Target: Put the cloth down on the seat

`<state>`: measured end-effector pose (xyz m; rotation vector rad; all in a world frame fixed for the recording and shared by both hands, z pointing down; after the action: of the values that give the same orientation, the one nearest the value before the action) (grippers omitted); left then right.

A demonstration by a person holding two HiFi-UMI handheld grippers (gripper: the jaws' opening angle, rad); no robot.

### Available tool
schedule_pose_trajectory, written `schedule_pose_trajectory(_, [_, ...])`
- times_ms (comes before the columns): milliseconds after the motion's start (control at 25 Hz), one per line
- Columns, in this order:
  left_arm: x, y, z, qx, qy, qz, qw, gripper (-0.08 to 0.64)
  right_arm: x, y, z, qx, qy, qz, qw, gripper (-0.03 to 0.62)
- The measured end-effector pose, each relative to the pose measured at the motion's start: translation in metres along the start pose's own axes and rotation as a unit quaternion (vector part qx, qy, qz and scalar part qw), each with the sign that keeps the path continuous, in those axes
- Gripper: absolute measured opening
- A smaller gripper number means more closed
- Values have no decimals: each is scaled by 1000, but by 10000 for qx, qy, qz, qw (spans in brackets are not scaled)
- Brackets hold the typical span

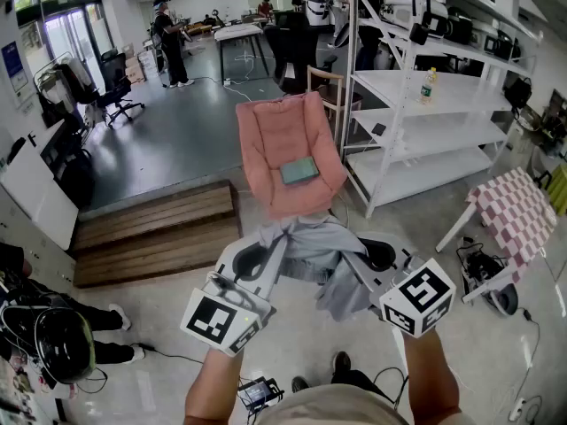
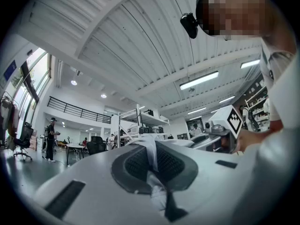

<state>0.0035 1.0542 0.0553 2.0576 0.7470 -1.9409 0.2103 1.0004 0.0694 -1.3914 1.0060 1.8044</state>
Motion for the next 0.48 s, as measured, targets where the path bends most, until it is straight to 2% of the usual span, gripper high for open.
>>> schedule_pose_trajectory(480, [-10,3,29,-6,-28,-16,10000,14,-3,31,-5,8,47,29,10000,20])
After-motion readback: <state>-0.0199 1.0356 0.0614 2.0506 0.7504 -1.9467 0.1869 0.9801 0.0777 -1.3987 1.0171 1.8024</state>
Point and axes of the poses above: the fingertips, and each gripper's own axes: y forward along the fingers, z to its left, x out of its top, the point moved 9 cm from there along -y, backward along the fingers, and after that the axes turned 1 degree about z, right-handed, at the moved point
